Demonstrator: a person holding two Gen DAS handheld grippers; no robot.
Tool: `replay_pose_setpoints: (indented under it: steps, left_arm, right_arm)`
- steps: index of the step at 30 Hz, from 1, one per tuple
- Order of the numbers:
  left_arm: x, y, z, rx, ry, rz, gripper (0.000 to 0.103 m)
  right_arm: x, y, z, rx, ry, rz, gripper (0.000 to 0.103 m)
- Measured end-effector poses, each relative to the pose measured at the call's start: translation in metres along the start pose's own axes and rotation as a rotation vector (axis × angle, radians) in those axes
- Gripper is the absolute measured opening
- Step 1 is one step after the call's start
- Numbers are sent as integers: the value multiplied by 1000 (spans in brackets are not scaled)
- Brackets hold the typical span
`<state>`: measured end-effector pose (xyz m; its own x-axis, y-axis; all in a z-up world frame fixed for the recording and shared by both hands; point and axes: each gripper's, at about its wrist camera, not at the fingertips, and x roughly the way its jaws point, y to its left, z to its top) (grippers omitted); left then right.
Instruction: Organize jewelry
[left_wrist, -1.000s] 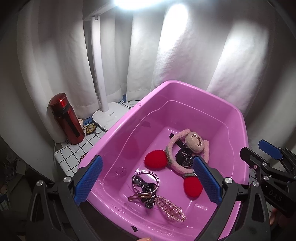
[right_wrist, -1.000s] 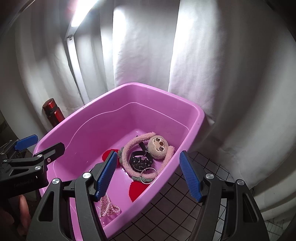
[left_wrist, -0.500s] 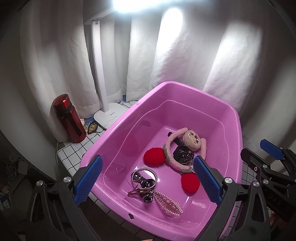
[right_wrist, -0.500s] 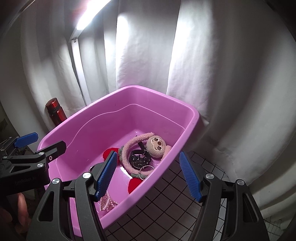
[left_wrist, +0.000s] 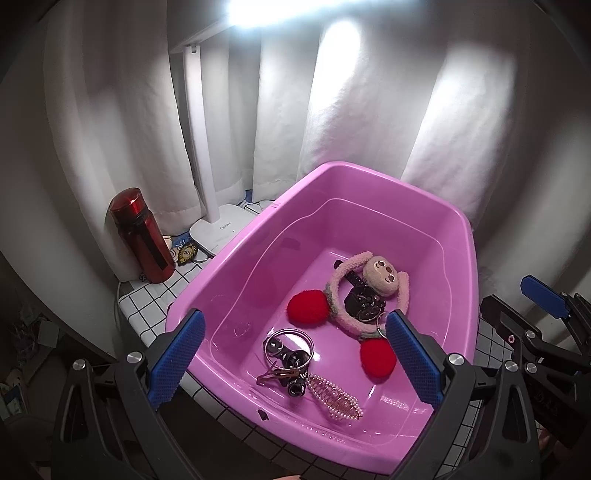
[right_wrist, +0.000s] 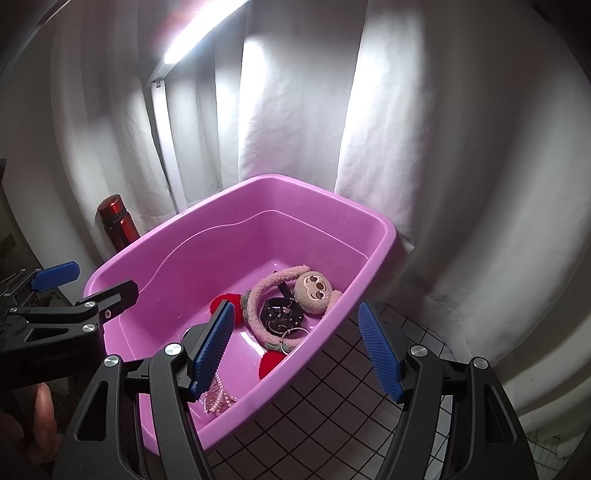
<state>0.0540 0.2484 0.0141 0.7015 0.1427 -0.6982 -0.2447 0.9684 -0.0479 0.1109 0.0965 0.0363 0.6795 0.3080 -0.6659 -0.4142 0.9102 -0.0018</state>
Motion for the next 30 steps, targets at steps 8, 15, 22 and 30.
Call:
replay_pose_setpoints:
  steps: [8, 15, 22, 30]
  left_arm:
    - [-3, -3, -1, 23, -3, 3, 96]
    - [-5, -2, -2, 26, -8, 6, 96]
    - [-4, -3, -2, 27, -9, 3, 96]
    - [-5, -4, -3, 27, -5, -3, 96]
  right_arm:
    - [-3, 0, -1, -1, -5, -1, 67]
    - [-4, 0, -1, -3, -7, 0, 67]
    - [-7, 0, -2, -1, -8, -7, 67]
    - [-7, -1, -2, 4, -7, -11, 67]
